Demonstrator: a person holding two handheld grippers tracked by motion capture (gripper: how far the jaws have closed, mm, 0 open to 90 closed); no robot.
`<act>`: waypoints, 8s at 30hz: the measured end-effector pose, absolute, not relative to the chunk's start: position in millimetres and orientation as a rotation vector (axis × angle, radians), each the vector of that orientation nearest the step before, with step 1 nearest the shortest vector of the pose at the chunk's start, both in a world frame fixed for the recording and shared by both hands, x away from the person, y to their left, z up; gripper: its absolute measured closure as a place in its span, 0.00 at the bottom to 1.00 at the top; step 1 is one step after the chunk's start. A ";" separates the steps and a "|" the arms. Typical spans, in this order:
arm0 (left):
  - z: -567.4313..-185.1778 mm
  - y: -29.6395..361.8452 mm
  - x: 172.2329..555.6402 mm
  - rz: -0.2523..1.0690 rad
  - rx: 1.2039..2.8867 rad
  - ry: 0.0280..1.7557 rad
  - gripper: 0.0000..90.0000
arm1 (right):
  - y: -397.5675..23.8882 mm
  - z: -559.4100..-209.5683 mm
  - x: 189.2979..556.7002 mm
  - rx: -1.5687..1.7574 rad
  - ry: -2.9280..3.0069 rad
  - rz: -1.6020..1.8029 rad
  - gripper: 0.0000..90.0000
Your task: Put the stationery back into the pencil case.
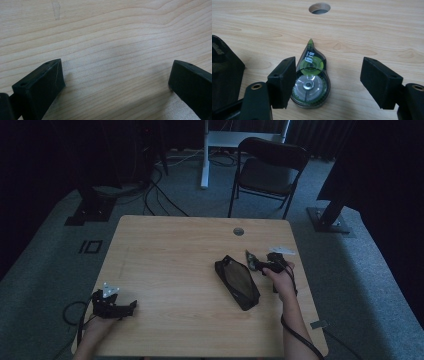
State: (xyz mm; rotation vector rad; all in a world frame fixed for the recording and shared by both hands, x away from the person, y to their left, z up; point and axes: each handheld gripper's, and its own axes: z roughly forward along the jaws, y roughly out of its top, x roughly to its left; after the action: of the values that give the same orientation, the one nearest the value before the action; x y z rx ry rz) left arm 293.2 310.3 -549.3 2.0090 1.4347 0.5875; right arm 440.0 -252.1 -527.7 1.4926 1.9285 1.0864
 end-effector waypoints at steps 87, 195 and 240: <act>-549.3 310.3 293.2 0.587 2.010 1.435 0.00 | -227.1 -462.8 398.9 1.342 2.027 1.063 0.55; -549.3 310.3 293.2 0.587 2.009 1.435 0.00 | -140.1 -492.2 405.2 1.367 2.555 0.644 0.51; -549.3 310.3 293.2 0.587 2.010 1.435 0.00 | -192.2 -466.2 375.6 1.273 2.159 1.219 0.47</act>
State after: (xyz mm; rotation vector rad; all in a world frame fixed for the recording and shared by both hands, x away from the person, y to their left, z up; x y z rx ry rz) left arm 293.2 310.3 -549.3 2.0097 1.4346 0.5872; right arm 375.6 -192.2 -466.2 1.2729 2.1595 1.2194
